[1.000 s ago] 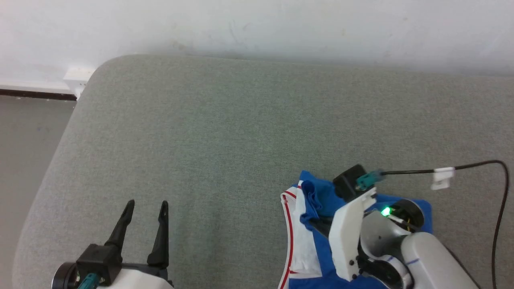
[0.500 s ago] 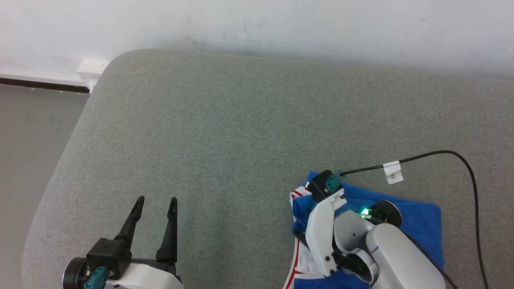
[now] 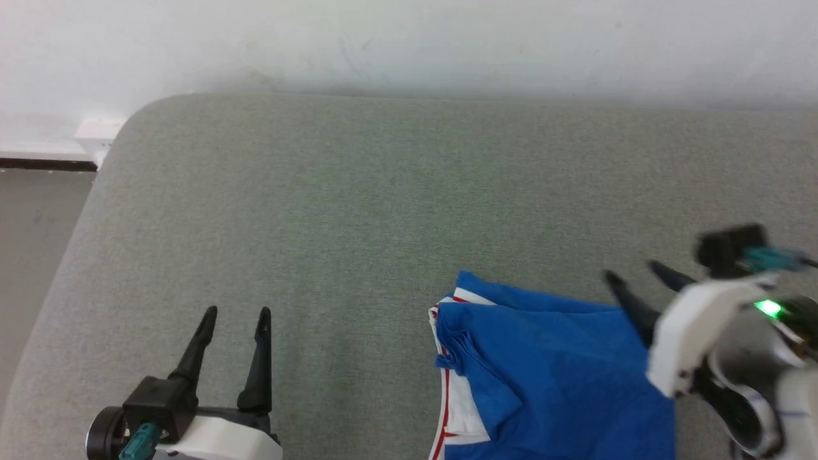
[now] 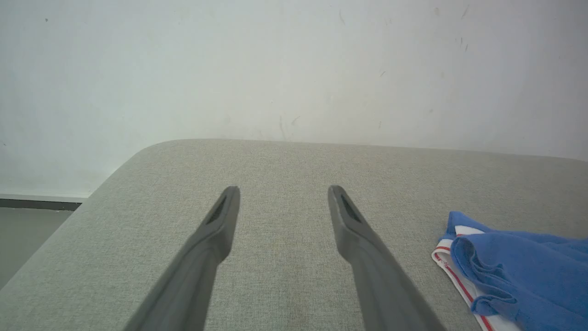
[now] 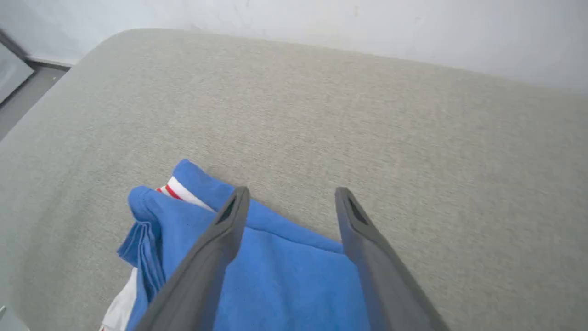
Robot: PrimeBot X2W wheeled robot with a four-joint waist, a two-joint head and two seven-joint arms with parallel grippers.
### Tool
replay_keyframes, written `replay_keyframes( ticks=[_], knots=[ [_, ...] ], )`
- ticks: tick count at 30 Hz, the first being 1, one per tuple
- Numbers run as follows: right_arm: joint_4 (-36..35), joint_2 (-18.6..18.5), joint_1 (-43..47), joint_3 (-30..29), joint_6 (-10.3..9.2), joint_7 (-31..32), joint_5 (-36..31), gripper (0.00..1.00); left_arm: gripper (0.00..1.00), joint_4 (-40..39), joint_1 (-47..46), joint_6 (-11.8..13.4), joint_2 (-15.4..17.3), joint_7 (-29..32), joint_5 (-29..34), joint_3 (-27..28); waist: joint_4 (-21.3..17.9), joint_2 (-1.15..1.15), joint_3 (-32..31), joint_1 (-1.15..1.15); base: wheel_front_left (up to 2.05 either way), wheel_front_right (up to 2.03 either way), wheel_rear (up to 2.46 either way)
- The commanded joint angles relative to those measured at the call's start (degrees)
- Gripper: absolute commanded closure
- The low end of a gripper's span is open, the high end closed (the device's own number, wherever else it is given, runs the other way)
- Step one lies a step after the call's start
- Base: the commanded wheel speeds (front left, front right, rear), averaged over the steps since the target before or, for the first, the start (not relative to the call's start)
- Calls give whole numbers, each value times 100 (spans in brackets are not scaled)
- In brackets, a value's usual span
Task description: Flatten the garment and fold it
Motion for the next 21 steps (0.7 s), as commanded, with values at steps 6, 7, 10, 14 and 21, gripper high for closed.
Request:
replay_keyframes(
  ticks=[6,7,10,14,21],
  knots=[
    [-604,224,1017,-847,-4,-102,-324,0,0,-115,89,70,69,0,-33,61,-207,0,162,0,0,0,0],
    [-627,268,1136,-926,-4,-125,-356,0,0,-120,86,70,73,0,-31,56,-221,0,180,0,0,0,0],
    [-569,399,1398,-1060,-4,-183,-410,0,0,-136,75,61,91,10,-29,40,-232,0,245,0,0,0,0],
    [-344,511,1571,-1160,-4,-252,-494,0,0,-157,28,34,128,37,-22,17,-180,0,304,0,0,0,0],
    [382,623,1477,-1092,-4,-448,-434,0,0,-231,-33,41,252,84,40,25,-103,0,326,0,0,0,0]
  ],
)
